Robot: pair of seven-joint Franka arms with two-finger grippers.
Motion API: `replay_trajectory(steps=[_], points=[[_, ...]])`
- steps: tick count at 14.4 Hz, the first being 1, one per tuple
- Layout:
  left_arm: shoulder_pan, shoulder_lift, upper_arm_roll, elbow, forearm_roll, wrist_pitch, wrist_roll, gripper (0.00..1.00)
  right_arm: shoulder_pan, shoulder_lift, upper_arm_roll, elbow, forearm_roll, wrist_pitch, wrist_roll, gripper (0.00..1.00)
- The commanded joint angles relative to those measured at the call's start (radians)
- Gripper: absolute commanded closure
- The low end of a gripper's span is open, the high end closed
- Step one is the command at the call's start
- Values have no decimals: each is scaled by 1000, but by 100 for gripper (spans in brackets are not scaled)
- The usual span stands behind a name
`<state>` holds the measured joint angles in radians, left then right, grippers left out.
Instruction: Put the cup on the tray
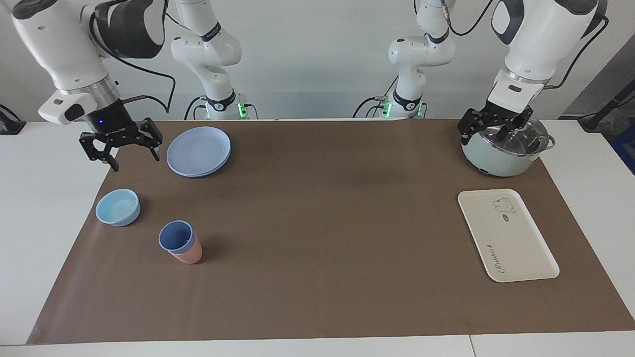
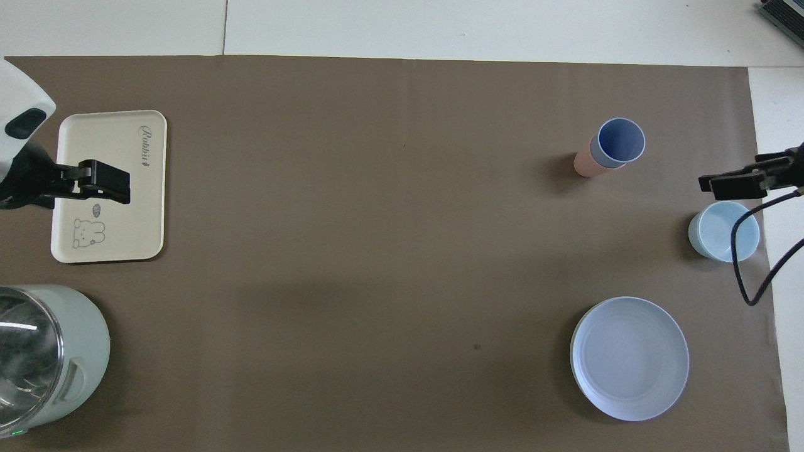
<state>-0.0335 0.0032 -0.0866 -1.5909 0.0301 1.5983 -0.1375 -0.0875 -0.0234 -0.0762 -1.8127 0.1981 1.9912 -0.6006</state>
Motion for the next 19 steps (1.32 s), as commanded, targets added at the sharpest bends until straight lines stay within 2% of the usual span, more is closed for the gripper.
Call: replay_trajectory(steps=[1,5,9,14,16,17,19], points=[[7,-16,-1,-18,-10,5,-5,0,-46,-3,7,-99,133,122,-221,0],[7,-16,-1,-18,-10,5,-4,0,-110,140,7,-100,468,217,-648,0],[7,-16,-1,-18,-10,5,-5,0,-113,249,7,-100,761,247,-928,0],[7,-16,-1,-18,-10,5,-5,0,-115,319,9,-120,944,242,-1126,0],[7,-16,-1,-18,-10,6,-7,0,-133,387,9,-120,1070,227,-1317,0],[4,-16,-2,-18,-10,6,-4,0,-130,402,7,-120,1125,210,-1355,0],[6,-16,-2,-18,-10,5,-5,0,-123,408,9,-120,1147,212,-1361,0]])
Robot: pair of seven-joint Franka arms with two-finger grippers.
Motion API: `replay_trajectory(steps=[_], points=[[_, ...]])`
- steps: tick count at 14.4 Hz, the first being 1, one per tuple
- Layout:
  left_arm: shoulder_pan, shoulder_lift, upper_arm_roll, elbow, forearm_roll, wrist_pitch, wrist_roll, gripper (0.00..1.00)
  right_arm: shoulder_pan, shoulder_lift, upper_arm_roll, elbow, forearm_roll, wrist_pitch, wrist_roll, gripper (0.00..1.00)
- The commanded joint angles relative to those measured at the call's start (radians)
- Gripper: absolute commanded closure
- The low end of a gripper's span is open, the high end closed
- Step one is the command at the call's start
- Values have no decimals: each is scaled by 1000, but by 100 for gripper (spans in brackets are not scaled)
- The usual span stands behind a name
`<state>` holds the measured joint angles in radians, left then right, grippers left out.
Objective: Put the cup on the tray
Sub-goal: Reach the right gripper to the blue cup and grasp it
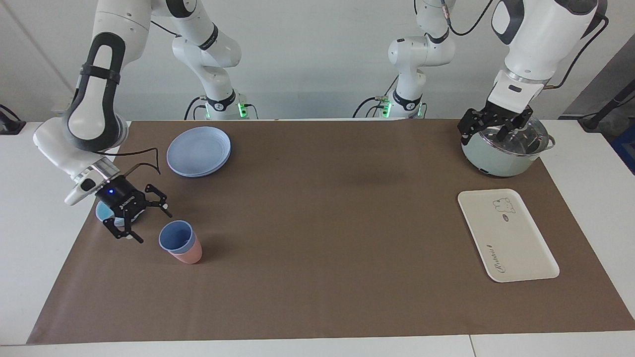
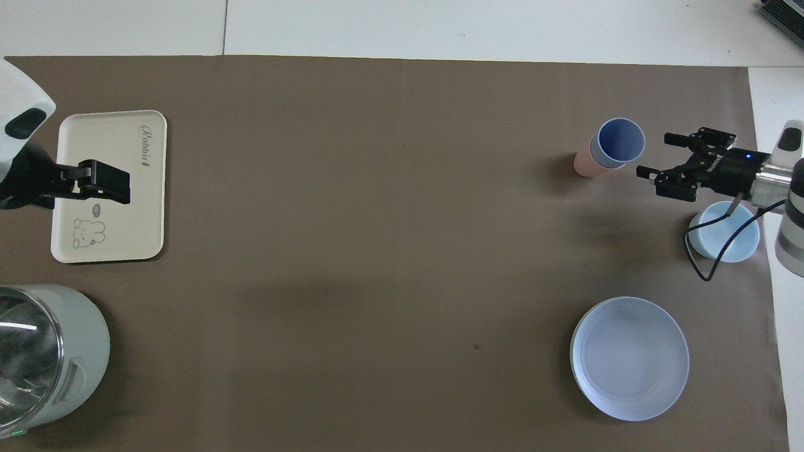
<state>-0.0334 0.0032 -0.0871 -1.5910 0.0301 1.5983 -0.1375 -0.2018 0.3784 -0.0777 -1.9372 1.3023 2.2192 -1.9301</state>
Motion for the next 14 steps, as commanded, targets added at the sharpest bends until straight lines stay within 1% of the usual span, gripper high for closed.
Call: replay_trajectory(steps=[1,4,9,14], points=[[7,-16,0,-18,-10,5,-5,0,-4,13,10,4,57,-15,-43,0],[6,-16,-2,-18,-10,6,-4,0,21,16,10,-23,118,-3,-107,0],[9,-16,0,-18,-10,5,-5,0,39,22,15,-26,218,19,-174,0],[9,-16,0,-18,-10,5,-5,0,58,20,15,-43,236,19,-190,0]])
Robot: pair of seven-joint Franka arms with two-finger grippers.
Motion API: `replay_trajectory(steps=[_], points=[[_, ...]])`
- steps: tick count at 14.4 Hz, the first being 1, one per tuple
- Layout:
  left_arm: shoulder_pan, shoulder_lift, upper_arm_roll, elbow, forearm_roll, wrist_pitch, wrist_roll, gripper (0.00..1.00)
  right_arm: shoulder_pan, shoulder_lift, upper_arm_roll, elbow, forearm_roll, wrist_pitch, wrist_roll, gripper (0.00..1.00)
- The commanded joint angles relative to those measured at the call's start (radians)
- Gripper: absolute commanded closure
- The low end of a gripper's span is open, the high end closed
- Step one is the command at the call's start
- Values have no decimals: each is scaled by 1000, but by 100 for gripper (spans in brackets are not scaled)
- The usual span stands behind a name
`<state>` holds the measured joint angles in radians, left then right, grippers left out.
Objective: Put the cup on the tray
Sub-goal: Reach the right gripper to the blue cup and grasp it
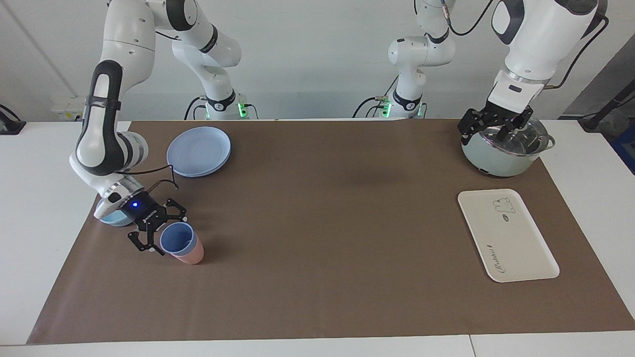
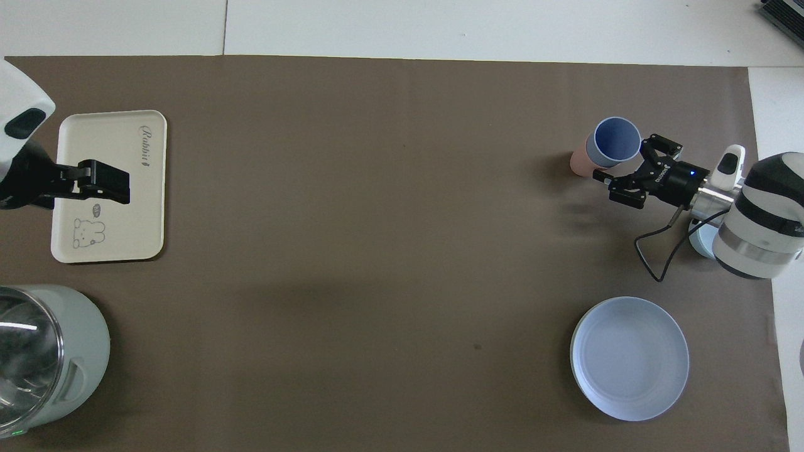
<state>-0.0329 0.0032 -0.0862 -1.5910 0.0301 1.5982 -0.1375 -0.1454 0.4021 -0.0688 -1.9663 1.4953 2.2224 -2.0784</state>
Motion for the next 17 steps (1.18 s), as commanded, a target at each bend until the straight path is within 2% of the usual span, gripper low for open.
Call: replay_trajectory(steps=[1,8,9,10,11,15,17], points=[[8,-16,-1,-18,-10,5,-5,0,12,-5,6,-14,46,17,-49,0],[8,-16,-1,-18,-10,5,-5,0,40,-3,4,-17,103,39,-77,0],[7,-16,-1,-18,-10,6,-5,0,41,-3,4,-16,103,40,-78,11],[7,-16,-1,-18,-10,5,-5,0,43,-2,6,-14,105,40,-87,48],[8,-16,-1,-18,-10,5,-5,0,43,-2,6,-11,109,40,-97,99],[7,-16,-3,-18,-10,5,-5,0,43,-8,6,-3,118,36,-55,100],[-2,-16,-3,-18,-10,15,-4,0,58,-55,6,-2,71,63,-7,100]])
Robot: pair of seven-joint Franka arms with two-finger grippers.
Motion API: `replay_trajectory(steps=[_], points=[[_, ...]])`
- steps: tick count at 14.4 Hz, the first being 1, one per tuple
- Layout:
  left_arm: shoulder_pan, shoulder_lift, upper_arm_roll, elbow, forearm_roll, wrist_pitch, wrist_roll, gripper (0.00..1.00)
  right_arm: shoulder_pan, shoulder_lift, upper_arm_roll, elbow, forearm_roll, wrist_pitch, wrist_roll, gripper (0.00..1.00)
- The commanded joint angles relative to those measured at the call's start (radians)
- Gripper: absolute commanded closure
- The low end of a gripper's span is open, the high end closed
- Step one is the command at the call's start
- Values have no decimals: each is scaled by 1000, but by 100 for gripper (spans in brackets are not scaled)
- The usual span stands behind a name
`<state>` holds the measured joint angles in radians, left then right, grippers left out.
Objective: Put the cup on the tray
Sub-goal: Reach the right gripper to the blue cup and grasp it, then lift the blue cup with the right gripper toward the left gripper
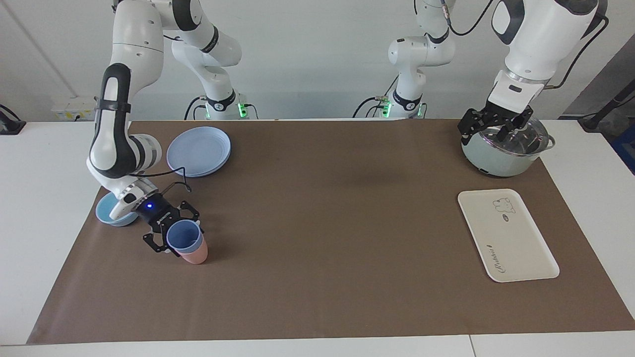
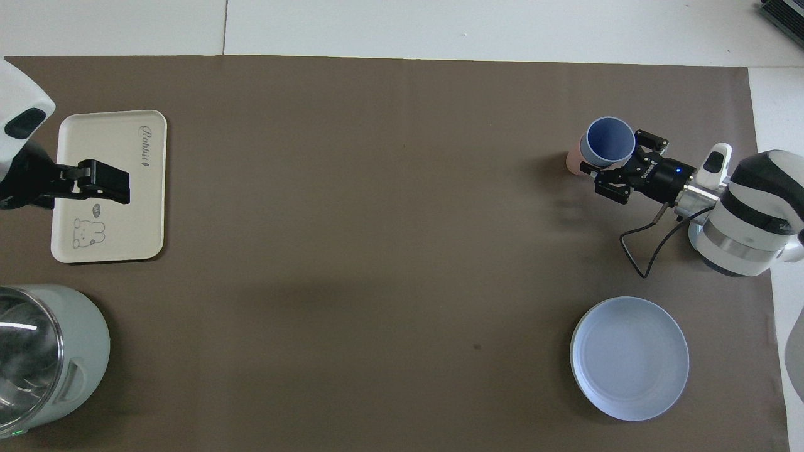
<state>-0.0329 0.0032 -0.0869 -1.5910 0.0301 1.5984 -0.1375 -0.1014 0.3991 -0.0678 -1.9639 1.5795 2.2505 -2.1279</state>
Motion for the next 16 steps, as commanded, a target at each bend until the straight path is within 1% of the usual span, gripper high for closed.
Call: replay_trajectory(steps=[1,3,5,6,8,9,11,12,13,15,16], points=[[-8,-17,-4,-18,-10,3,-4,0,29,-75,3,-4,-83,62,95,100],[-8,-20,-4,-30,-10,5,-1,0,57,-143,3,-3,-279,98,260,100],[-10,-17,-8,-26,-13,44,-5,0,83,-204,3,2,-508,106,408,100],[-12,-17,-11,-32,-41,51,-4,0,91,-229,5,5,-600,103,496,100],[-10,-22,-10,-43,-175,45,-7,0,133,-285,3,11,-782,95,705,100],[-10,-19,-10,-43,-241,46,-8,0,153,-305,5,19,-878,84,818,100],[-12,-2,-10,-41,-379,60,-13,0,216,-335,8,39,-1027,45,998,100],[-12,9,-10,-41,-456,69,-16,5,235,-339,9,62,-1080,5,1060,100],[-19,32,-13,-41,-526,92,-39,6,261,-338,11,89,-1120,-35,1100,100],[-88,88,-13,-37,-613,176,-134,7,314,-338,11,123,-1208,-69,1184,100],[-119,116,-13,-35,-663,231,-190,9,347,-338,11,132,-1257,-71,1221,100]])
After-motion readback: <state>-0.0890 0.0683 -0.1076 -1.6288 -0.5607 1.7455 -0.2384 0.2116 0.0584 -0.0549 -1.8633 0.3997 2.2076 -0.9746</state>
